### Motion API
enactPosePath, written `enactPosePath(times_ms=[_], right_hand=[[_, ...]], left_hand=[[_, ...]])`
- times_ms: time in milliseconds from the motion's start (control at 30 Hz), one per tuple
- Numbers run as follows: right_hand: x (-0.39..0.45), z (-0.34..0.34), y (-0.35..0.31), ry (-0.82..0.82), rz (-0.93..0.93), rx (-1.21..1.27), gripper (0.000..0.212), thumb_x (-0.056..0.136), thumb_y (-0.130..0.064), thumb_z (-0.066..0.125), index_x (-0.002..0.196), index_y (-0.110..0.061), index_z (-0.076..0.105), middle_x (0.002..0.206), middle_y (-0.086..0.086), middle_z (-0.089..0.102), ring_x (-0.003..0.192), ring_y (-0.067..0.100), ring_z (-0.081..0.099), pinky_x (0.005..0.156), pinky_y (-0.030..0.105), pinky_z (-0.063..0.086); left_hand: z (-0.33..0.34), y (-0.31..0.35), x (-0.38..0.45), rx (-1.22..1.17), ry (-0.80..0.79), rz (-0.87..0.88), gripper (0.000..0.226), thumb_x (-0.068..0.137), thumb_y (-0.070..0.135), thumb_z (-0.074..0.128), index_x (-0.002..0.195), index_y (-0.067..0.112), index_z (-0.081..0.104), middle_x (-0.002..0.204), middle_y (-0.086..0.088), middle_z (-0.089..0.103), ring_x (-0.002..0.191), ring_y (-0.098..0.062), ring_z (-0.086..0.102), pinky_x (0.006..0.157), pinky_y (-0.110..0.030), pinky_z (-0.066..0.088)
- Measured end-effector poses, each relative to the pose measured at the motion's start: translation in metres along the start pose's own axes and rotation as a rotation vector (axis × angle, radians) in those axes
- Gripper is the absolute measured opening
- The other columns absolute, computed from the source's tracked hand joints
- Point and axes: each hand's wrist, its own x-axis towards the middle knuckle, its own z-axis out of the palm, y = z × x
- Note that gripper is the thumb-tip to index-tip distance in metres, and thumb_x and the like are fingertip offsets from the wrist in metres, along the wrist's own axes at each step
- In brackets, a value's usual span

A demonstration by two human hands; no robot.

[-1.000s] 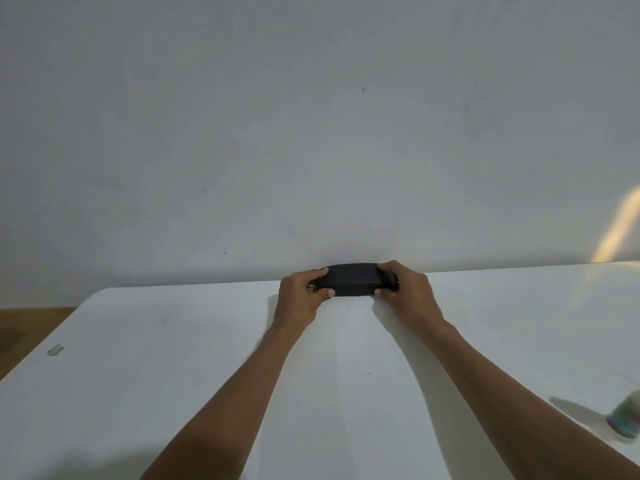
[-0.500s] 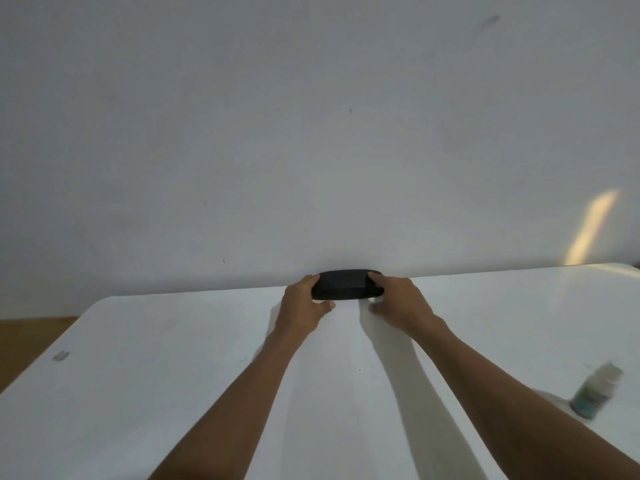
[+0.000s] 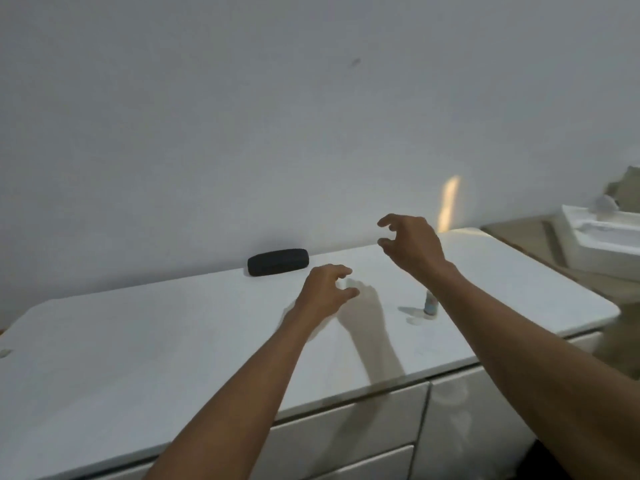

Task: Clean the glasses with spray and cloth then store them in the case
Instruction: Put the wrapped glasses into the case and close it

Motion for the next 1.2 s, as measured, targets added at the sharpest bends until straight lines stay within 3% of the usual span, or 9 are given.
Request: enactPosePath(times_ms=[133,267,400,500,633,733,833,1000,1200], right_hand=[[-0.03,-0.025,0.038,0.068,0.135,0.107,0.036,0.088,-0.027,0.071,0.124,-0.025,0.068,0.121,0.005,0.072,0.107,0.024,0.067,0.088,0.034,0.052],[-0.062,-0.023,0.067,0.058,0.24,0.248,0.053,0.083,-0.035,0.079,0.132,-0.022,0.063,0.12,0.008,0.07,0.107,0.023,0.067,0.094,0.037,0.053],[-0.085,-0.004,0.086,0.048,0.299,0.397,0.054,0.081,-0.03,0.083,0.131,-0.023,0.063,0.116,0.007,0.07,0.097,0.02,0.066,0.085,0.033,0.054],[-0.093,0.008,0.093,0.057,0.292,0.422,0.048,0.082,-0.028,0.082,0.126,-0.023,0.066,0.109,0.005,0.075,0.092,0.017,0.072,0.087,0.039,0.06],[-0.093,0.019,0.098,0.069,0.286,0.465,0.035,0.087,-0.021,0.077,0.12,-0.019,0.07,0.097,0.003,0.078,0.077,0.011,0.075,0.081,0.04,0.062],[-0.093,0.026,0.102,0.089,0.274,0.488,0.035,0.087,-0.024,0.077,0.121,-0.023,0.071,0.094,0.001,0.078,0.077,0.011,0.075,0.083,0.042,0.062],[-0.094,0.028,0.105,0.091,0.28,0.545,0.037,0.088,-0.024,0.078,0.124,-0.025,0.07,0.095,-0.001,0.077,0.077,0.006,0.074,0.084,0.04,0.062],[-0.096,0.032,0.106,0.123,0.295,0.599,0.04,0.087,-0.024,0.079,0.127,-0.03,0.071,0.093,-0.005,0.074,0.074,-0.004,0.07,0.083,0.031,0.06],[-0.095,0.034,0.11,0.128,0.281,0.618,0.037,0.088,-0.028,0.079,0.125,-0.029,0.073,0.099,-0.007,0.074,0.071,-0.008,0.07,0.078,0.021,0.055]], left_hand=[[0.036,0.037,-0.013,-0.039,-0.108,0.046,0.05,0.082,0.026,0.083,0.128,0.013,0.069,0.126,-0.005,0.069,0.111,-0.018,0.064,0.095,-0.029,0.05],[0.063,0.057,-0.021,-0.026,-0.169,0.043,0.055,0.078,0.026,0.086,0.129,0.016,0.068,0.122,-0.006,0.069,0.108,-0.019,0.064,0.094,-0.031,0.051],[0.081,0.066,-0.025,0.008,-0.181,0.037,0.054,0.077,0.025,0.084,0.128,0.016,0.069,0.122,-0.005,0.07,0.106,-0.02,0.065,0.086,-0.026,0.048],[0.091,0.069,-0.03,-0.014,-0.147,0.027,0.044,0.08,0.021,0.078,0.124,0.017,0.072,0.119,-0.004,0.072,0.102,-0.017,0.066,0.078,-0.022,0.045],[0.099,0.067,-0.029,-0.039,-0.106,0.051,0.024,0.084,0.015,0.073,0.106,0.023,0.079,0.097,0.0,0.075,0.086,-0.017,0.068,0.077,-0.035,0.056],[0.101,0.063,-0.025,-0.049,-0.071,0.043,0.022,0.085,0.011,0.073,0.105,0.021,0.079,0.09,0.002,0.073,0.082,-0.017,0.068,0.075,-0.033,0.056],[0.095,0.062,-0.016,-0.232,0.027,-0.009,0.028,0.082,0.009,0.08,0.108,0.019,0.077,0.084,0.002,0.071,0.077,-0.019,0.068,0.073,-0.033,0.06],[0.072,0.078,0.004,-0.482,0.232,0.02,0.02,0.081,0.012,0.083,0.097,0.016,0.074,0.081,0.001,0.073,0.079,-0.011,0.07,0.072,-0.015,0.053],[0.068,0.106,0.014,-0.517,0.144,0.149,0.019,0.081,0.01,0.082,0.1,0.014,0.081,0.087,0.005,0.078,0.074,0.002,0.068,0.072,-0.008,0.048]])
